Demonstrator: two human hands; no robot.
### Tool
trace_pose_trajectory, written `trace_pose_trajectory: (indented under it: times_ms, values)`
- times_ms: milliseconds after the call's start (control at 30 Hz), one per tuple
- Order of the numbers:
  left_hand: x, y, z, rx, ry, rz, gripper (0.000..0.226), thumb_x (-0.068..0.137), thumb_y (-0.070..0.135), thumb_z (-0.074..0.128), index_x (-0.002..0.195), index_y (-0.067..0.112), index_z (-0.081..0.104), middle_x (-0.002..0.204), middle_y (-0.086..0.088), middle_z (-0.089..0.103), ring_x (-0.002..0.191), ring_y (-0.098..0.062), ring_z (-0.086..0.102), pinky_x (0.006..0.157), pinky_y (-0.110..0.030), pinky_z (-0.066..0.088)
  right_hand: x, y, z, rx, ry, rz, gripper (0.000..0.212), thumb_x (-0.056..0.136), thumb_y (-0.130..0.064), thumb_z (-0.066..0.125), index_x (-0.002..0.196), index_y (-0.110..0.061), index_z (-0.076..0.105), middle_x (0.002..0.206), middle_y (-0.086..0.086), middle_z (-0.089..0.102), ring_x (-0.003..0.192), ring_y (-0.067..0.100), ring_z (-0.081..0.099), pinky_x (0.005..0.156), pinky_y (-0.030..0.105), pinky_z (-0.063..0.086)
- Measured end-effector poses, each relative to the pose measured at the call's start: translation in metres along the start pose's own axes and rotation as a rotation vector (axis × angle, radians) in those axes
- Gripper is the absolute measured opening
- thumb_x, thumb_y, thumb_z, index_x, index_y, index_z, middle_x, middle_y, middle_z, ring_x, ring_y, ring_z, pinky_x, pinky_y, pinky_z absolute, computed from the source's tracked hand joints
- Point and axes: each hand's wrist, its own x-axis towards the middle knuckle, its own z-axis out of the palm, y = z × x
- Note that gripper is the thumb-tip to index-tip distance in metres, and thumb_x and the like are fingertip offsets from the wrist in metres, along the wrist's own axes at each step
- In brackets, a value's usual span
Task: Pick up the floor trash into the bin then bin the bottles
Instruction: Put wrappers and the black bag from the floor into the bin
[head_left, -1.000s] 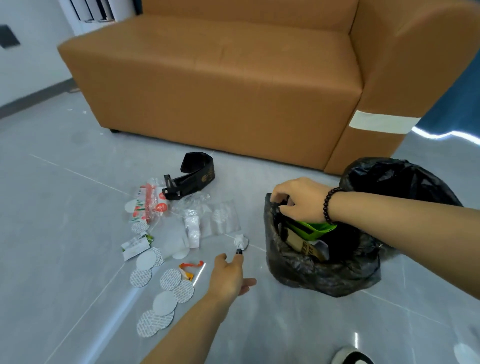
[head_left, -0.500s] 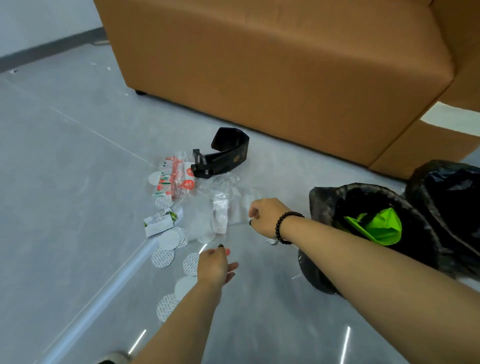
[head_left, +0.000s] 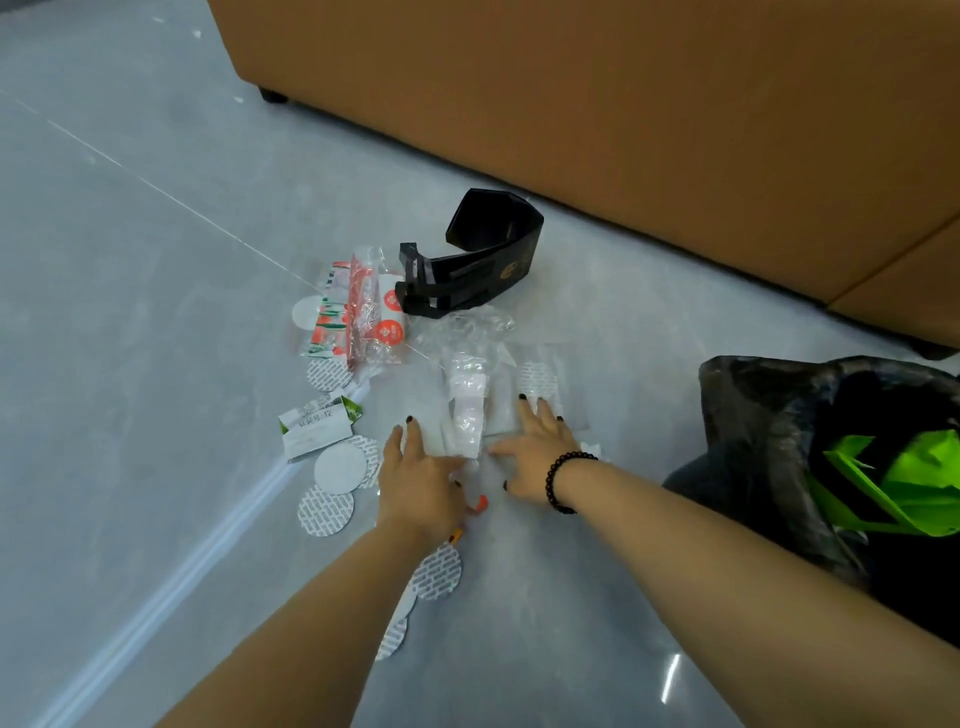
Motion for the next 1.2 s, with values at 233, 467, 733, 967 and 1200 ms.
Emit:
trace_pose_trajectory:
  times_ms: [233,467,733,967,1200]
  values:
    - [0.003,-0.012,0.014,0.163,-0.024,-0.027,0.076,0.094,0.036,0.043,0.150,-0.001,0.007,0.160,-0.019,-0.002,0.148,-0.029,-0.006,0.120,-0.040,0.006,-0.013,0.007,0.023,-0.047,-0.014,0.058,0.086,0.088,-0.019,0.054,0.151,-0.014,-0.006,0.157,0.006,-0.020,0.146,0.025,-0.010,0.119,0.045,0.001]
    - [-0.022,0.002,-0.025,0.126,0.049,-0.065,0.068,0.097,0.027,0.046,0.152,0.003,0.013,0.161,-0.011,0.004,0.148,-0.029,0.001,0.119,-0.037,0.012,-0.071,-0.003,-0.008,0.182,0.349,-0.015,0.069,0.095,-0.018,0.046,0.151,-0.011,0.006,0.158,0.004,0.013,0.143,0.020,0.020,0.115,0.027,0.017]
    - [-0.073,0.042,-0.090,0.105,0.052,-0.009,0.033,0.089,0.019,0.051,0.119,0.008,0.062,0.134,-0.013,0.049,0.132,-0.029,0.039,0.105,-0.035,0.037,-0.173,-0.011,-0.090,0.232,0.605,-0.111,0.051,0.096,-0.025,0.047,0.145,-0.016,0.034,0.143,0.005,0.044,0.125,0.023,0.046,0.104,0.029,0.038]
    - [-0.143,0.103,-0.178,-0.514,0.182,0.025,0.042,0.102,0.031,0.033,0.086,0.008,0.065,0.104,-0.008,0.063,0.095,-0.026,0.059,0.085,-0.032,0.043,-0.288,-0.024,-0.152,0.463,0.911,-0.146,0.017,0.088,-0.017,0.062,0.102,-0.016,0.072,0.093,-0.004,0.071,0.079,0.003,0.061,0.081,0.011,0.046]
    - [-0.223,0.142,-0.238,-1.006,0.121,0.073,0.061,0.101,0.050,0.022,0.077,0.013,0.065,0.091,-0.008,0.075,0.087,-0.020,0.069,0.080,-0.033,0.048,-0.384,-0.028,-0.176,0.801,1.001,-0.188,0.020,0.083,-0.004,0.064,0.078,-0.022,0.072,0.079,-0.005,0.069,0.074,0.013,0.068,0.063,0.032,0.060]
